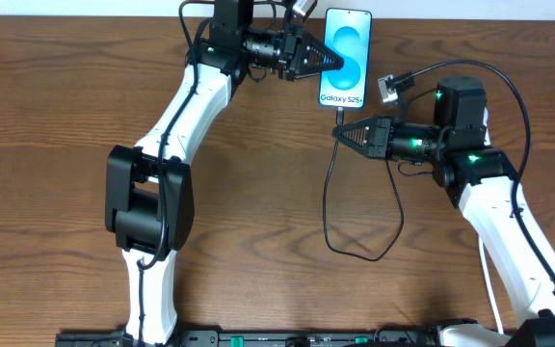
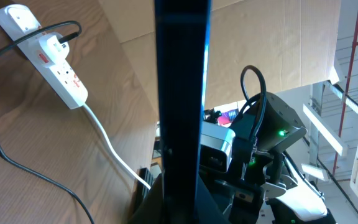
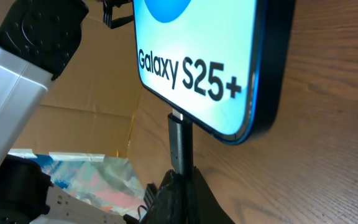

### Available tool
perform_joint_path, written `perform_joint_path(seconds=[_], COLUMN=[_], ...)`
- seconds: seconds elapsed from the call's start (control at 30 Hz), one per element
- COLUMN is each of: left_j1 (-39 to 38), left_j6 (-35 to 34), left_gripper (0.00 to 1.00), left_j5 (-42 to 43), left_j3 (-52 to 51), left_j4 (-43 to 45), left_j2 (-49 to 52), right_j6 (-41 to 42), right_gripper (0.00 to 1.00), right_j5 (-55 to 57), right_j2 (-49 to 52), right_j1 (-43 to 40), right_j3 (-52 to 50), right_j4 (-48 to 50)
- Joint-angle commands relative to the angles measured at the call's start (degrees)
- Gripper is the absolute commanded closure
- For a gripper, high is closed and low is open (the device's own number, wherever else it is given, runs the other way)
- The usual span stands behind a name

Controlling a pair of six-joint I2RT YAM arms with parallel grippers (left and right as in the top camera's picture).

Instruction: Plug charger to phone and switch on socket

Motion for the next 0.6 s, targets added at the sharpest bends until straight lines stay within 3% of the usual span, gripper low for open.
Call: perform_joint_path(seconds=[0.0, 0.57], left_j1=[-0.1, -0.1], left_j6=[-0.3, -0.3], left_gripper=[0.93, 0.93], left_j5=[2.6, 2.6], left_j3=[1.8, 1.8], left_j4=[0.5, 0.5], left_j2=[-2.8, -2.8], right_j6=[0.1, 3.5], right_gripper=[0.99, 0.99], right_j5=[-0.5, 2.0], right_j2=[0.3, 0.3], right_j1=[0.1, 0.1], right_j3=[1.5, 1.5], right_j4=[0.4, 3.8])
